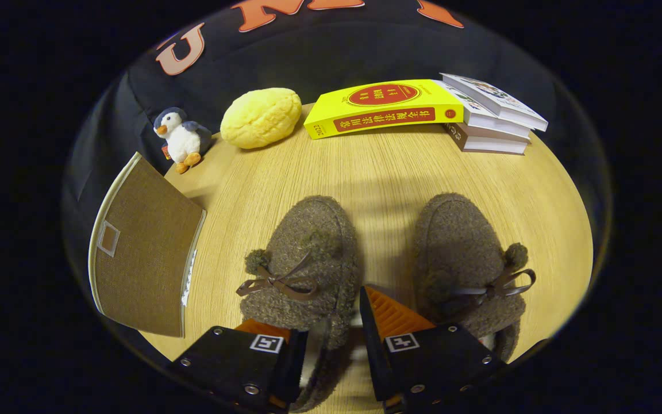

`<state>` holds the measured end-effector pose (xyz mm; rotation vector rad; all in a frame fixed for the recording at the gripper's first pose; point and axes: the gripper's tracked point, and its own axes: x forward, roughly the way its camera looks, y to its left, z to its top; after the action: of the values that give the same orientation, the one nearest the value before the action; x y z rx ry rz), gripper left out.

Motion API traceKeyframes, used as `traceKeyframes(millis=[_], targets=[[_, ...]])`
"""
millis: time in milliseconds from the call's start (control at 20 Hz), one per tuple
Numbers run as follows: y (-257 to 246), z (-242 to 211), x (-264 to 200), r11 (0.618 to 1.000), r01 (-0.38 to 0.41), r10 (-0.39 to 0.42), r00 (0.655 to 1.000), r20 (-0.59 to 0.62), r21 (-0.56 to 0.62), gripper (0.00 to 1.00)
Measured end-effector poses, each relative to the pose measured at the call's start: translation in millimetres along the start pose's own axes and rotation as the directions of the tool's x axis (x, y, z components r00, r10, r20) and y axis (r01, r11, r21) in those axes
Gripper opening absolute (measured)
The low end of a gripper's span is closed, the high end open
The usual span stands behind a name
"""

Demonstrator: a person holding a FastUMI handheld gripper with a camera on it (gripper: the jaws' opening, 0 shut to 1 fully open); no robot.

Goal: Open the storage box then place both shoes into the box .Put the left shoe in first, then the right shoe, with the right side of both shoes facing outward in a uniform manner.

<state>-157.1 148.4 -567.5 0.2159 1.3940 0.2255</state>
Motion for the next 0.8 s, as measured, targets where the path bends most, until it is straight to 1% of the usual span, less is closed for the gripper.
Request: traceKeyframes(millis=[50,100,150,200,250,300,350,450,600,700,800], targets=[[0,0,1,1.000,0.004,-0.004,1.000,0.001,0.000,0.43],[-1,0,0,1.000,0.009,-0.009,1.000,-0.002,0.010,0.40],[-2,-1,-1,0.999,0.016,-0.015,1.000,-0.012,0.033,0.34],[-5,-1,-3,0.997,0.028,-0.026,0.999,-0.026,0.069,0.32],[-8,0,-5,0.992,0.045,-0.041,0.998,-0.037,0.114,0.23],[-9,3,-9,0.986,0.058,-0.053,0.998,-0.035,0.157,0.19],[-8,7,-12,0.982,0.067,-0.062,0.998,-0.030,0.179,0.10],[1,15,-23,0.981,0.051,-0.049,0.999,-0.018,0.186,0.06],[29,32,-49,0.982,0.002,-0.004,1.000,0.010,0.190,0.05],[50,37,-66,0.984,-0.026,0.027,1.000,-0.003,0.174,0.05],[74,49,-84,0.984,-0.062,0.060,0.998,0.015,0.164,0.05]])
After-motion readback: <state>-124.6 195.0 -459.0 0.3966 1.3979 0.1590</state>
